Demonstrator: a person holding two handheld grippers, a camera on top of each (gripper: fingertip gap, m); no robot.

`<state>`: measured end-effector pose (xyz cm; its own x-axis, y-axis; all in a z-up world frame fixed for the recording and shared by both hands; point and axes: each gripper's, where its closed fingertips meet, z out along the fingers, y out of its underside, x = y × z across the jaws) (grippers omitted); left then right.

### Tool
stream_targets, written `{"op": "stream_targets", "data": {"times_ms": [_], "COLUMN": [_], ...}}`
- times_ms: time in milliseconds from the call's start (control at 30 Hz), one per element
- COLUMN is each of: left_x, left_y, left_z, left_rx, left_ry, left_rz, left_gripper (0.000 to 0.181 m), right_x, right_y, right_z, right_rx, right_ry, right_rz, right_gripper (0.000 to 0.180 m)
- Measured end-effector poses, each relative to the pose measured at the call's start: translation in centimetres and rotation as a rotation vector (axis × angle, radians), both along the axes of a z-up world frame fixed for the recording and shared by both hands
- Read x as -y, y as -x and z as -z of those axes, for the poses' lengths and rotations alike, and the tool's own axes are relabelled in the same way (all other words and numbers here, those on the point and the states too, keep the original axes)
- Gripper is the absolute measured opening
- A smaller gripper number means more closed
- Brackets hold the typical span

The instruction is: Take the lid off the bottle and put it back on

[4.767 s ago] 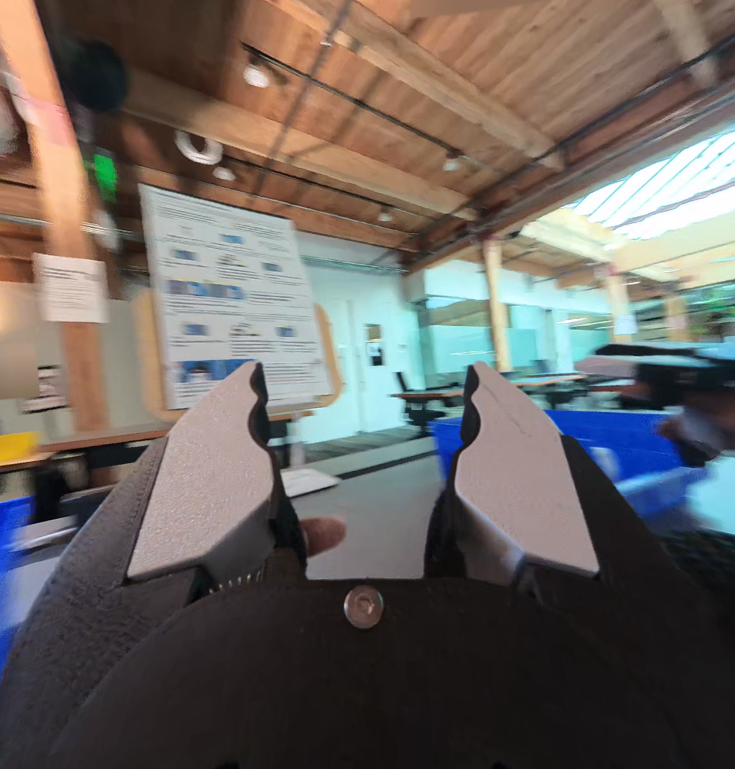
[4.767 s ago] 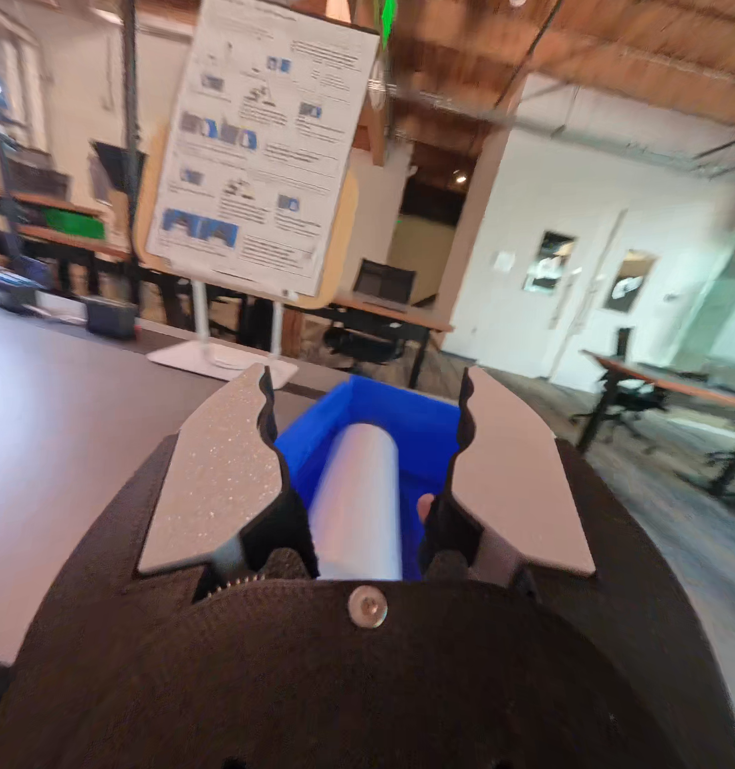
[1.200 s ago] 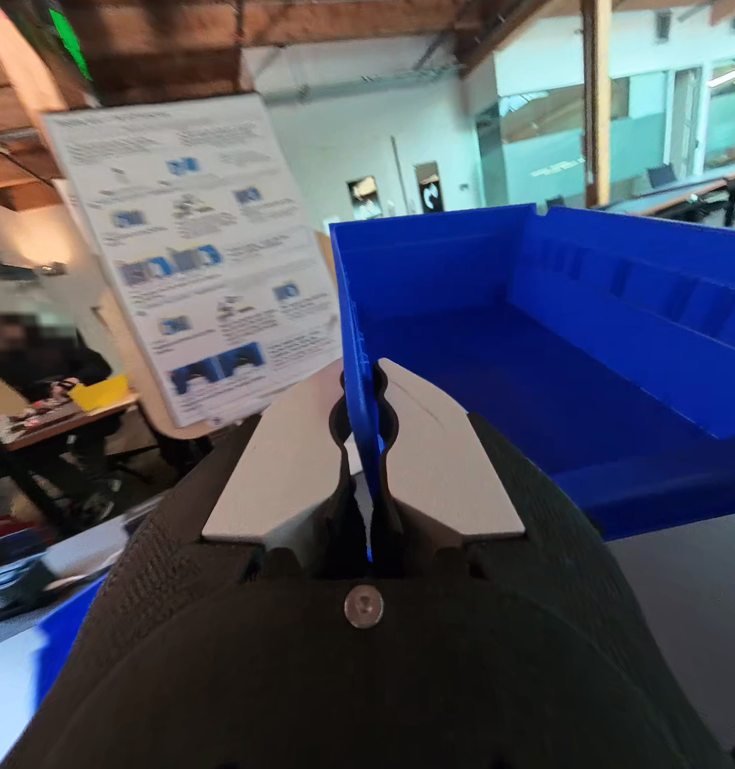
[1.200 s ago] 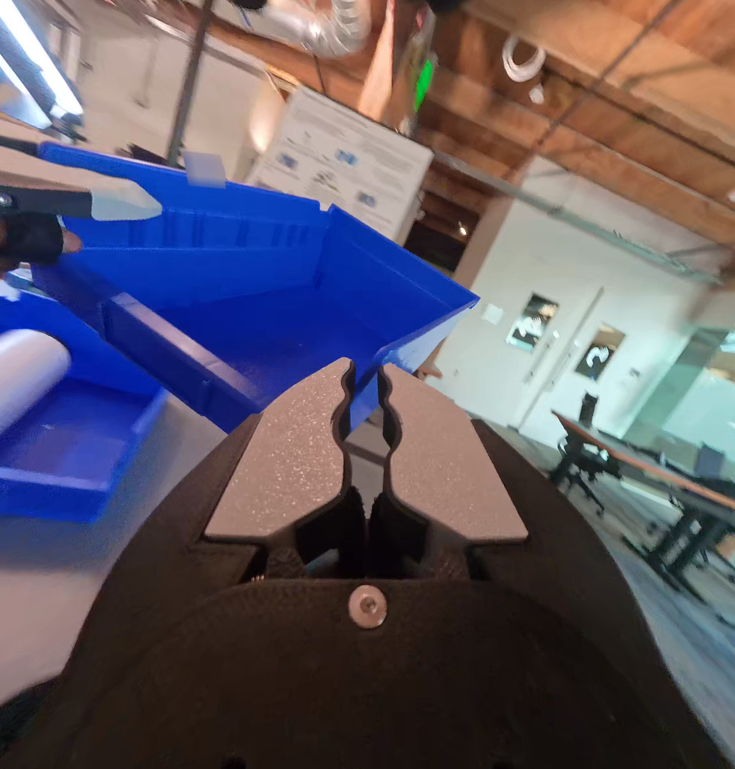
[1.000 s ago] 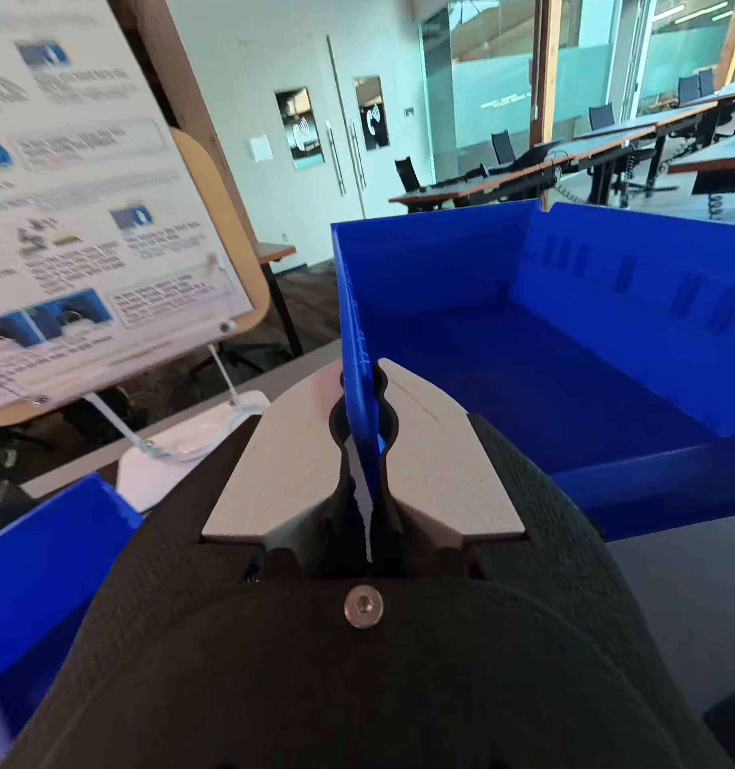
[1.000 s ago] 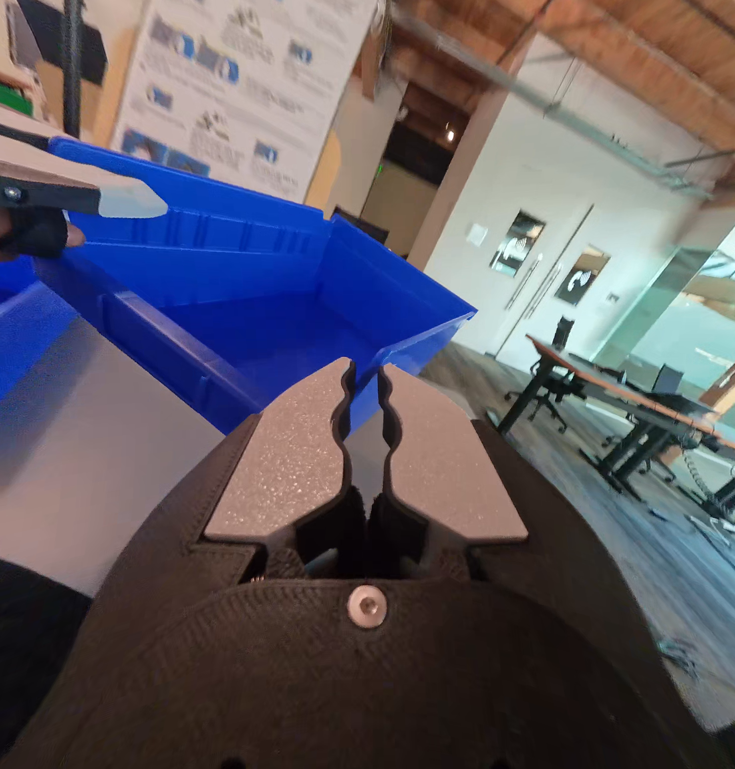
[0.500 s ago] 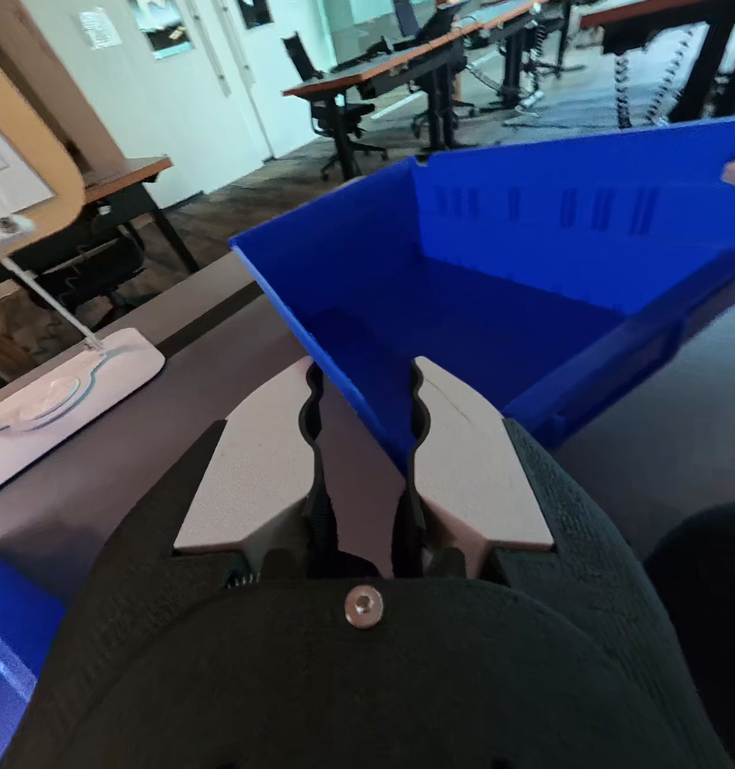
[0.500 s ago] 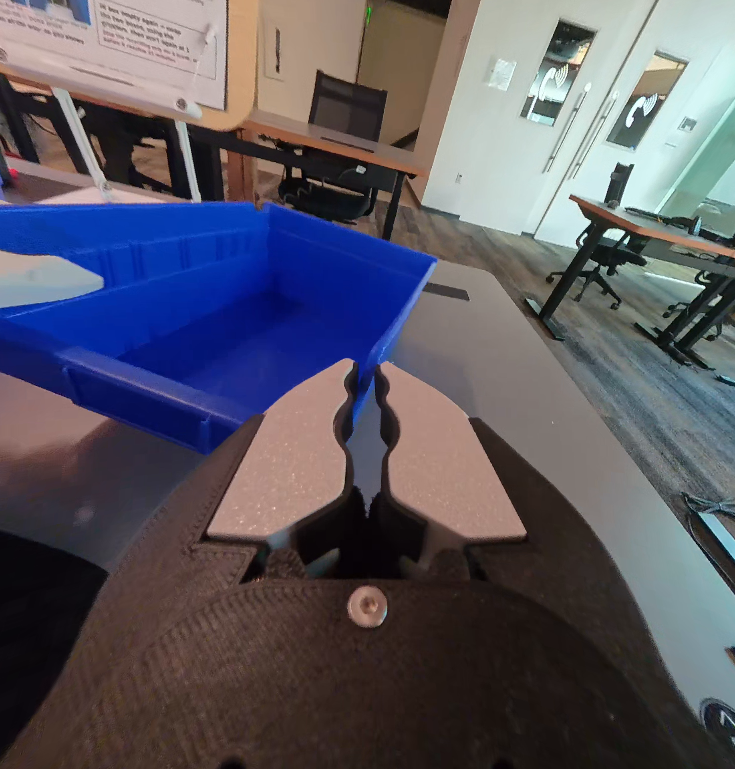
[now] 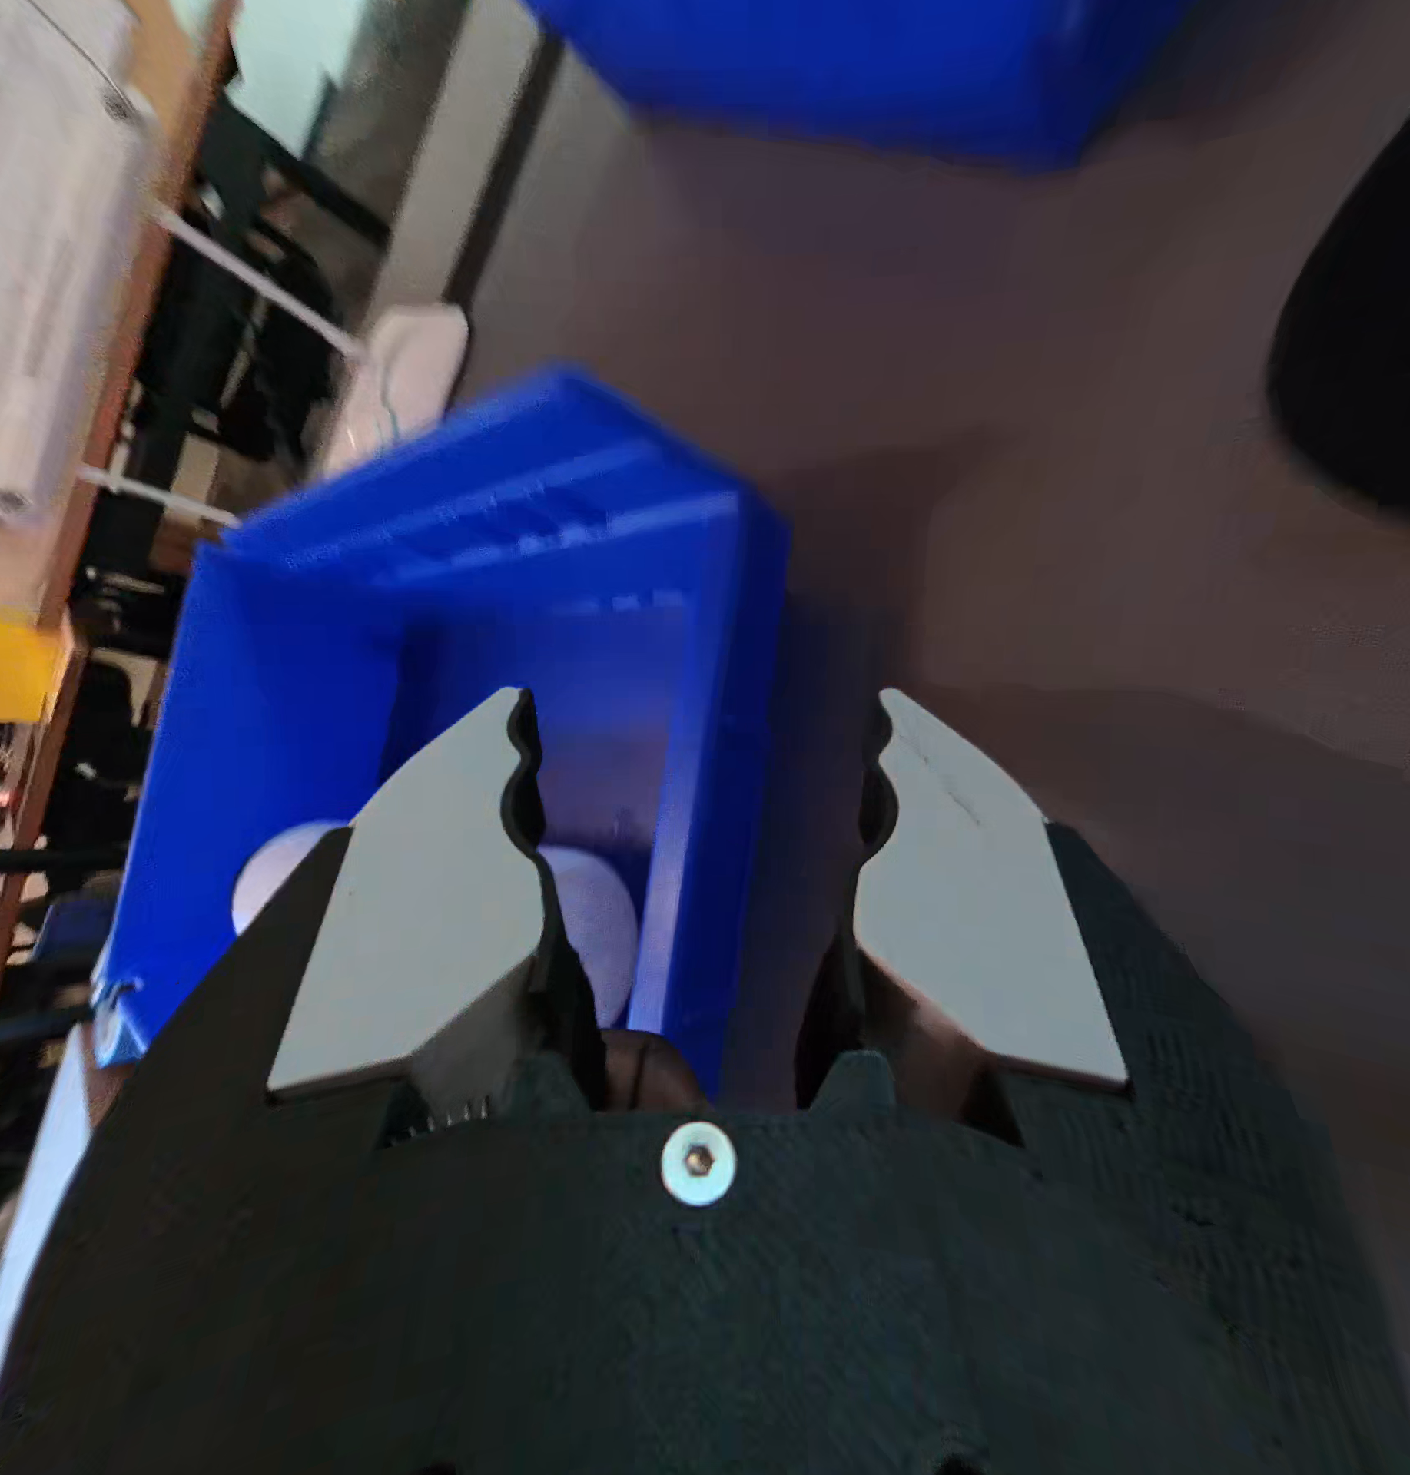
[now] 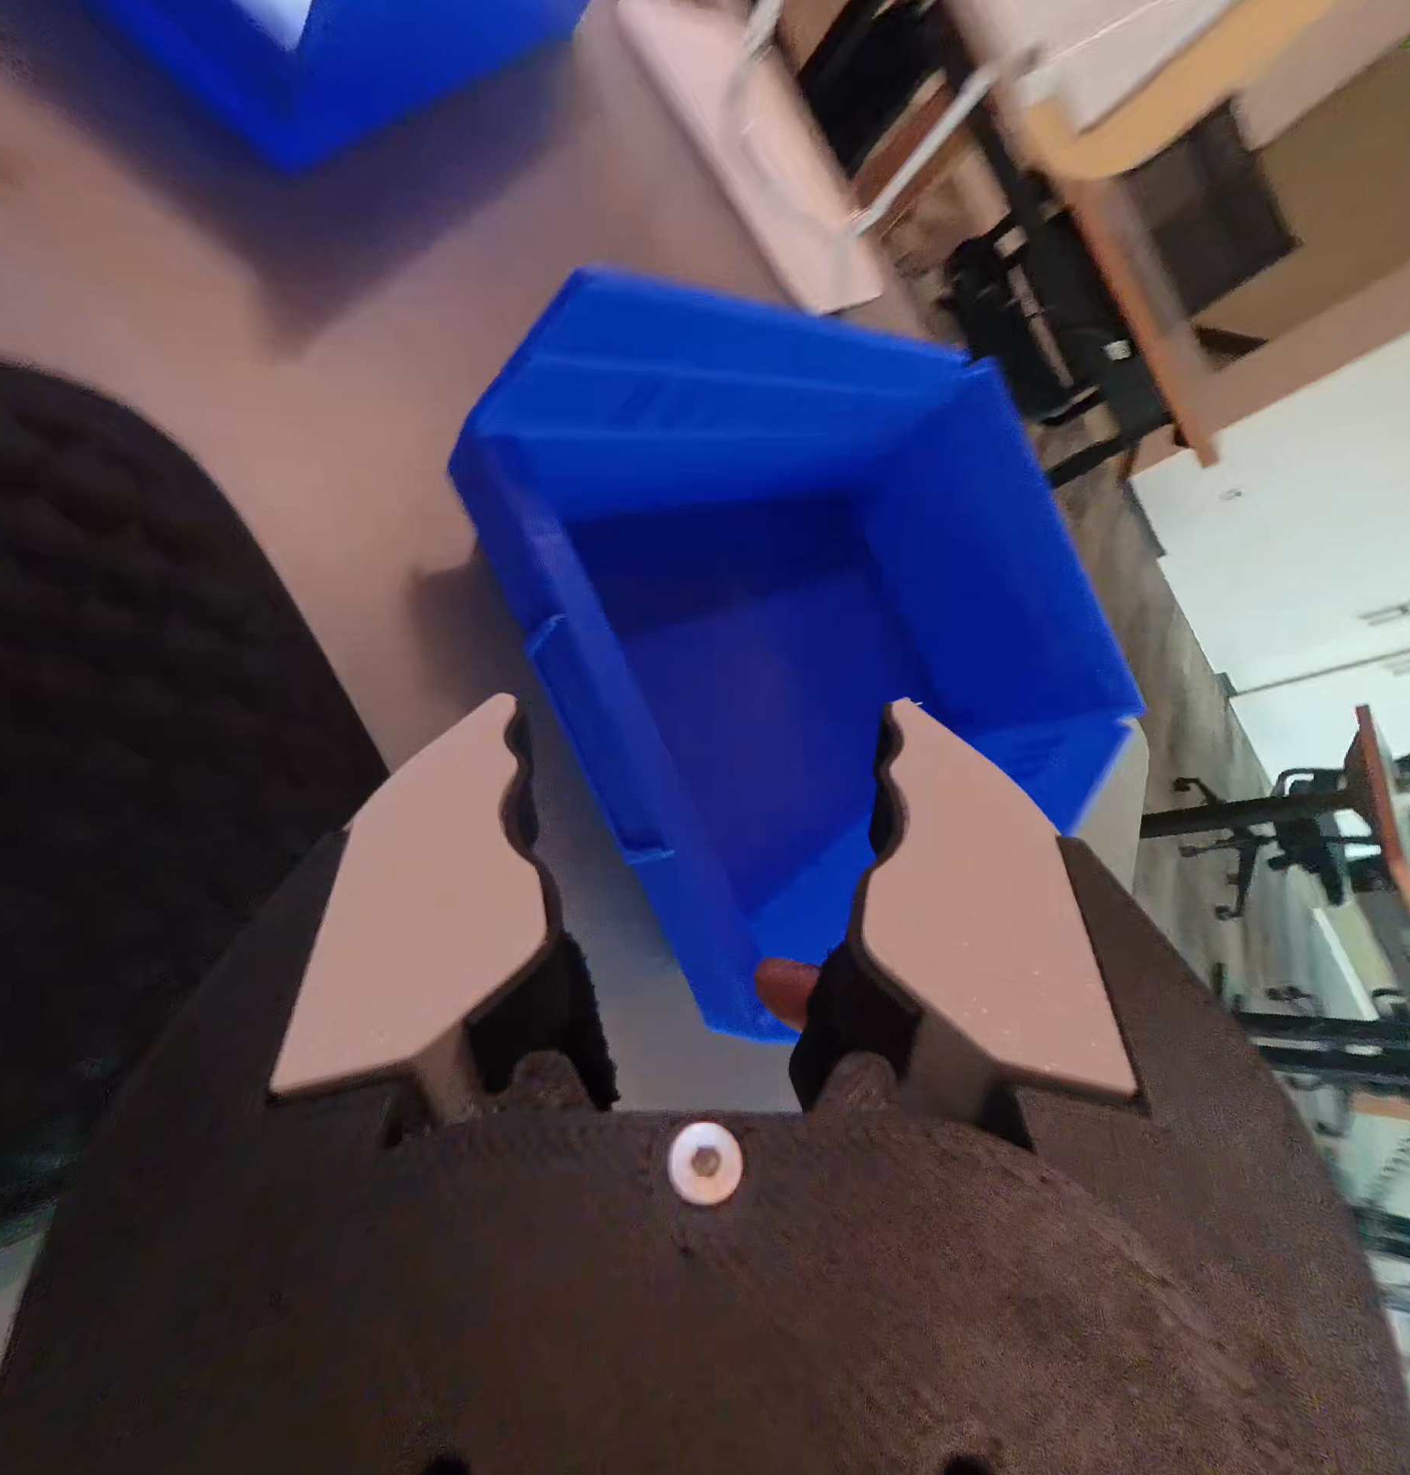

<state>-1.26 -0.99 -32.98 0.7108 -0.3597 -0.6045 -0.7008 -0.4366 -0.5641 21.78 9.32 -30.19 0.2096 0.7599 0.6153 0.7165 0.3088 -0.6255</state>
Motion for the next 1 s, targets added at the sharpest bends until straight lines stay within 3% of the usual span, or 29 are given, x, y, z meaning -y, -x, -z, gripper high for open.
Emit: {"op": "stream_targets", "data": {"times_ms": [100, 233, 267, 367, 1000], "left_x": [1.3, 2.1, 2.4, 3.1, 12.9], "left_y": [3.6, 6.5, 6.6, 7.2, 16.0], "left_z": [3.8, 4.7, 4.9, 5.0, 4.9], "left_rx": [-0.158, -0.291, -0.276, -0.266, -0.262], "left_ry": [0.140, 0.168, 0.186, 0.194, 0.249], "left_rz": [-0.069, -0.096, -0.087, -0.068, 0.001], "left_gripper": [0.073, 0.036, 0.032, 0.032, 0.036], "right_x": [-0.2, -1.3, -1.7, -2.6, -3.0], "right_y": [2.4, 2.6, 2.4, 1.9, -2.9], "right_z": [2.5, 5.8, 6.5, 7.8, 7.9], "right_rx": [0.189, 0.486, 0.560, 0.734, 0.813], "right_ry": [-0.028, -0.023, -0.042, -0.127, -0.048], "right_rz": [-0.062, -0.058, -0.056, -0.094, -0.030], "right_gripper": [0.080, 0.076, 0.071, 0.034, 0.029]}}
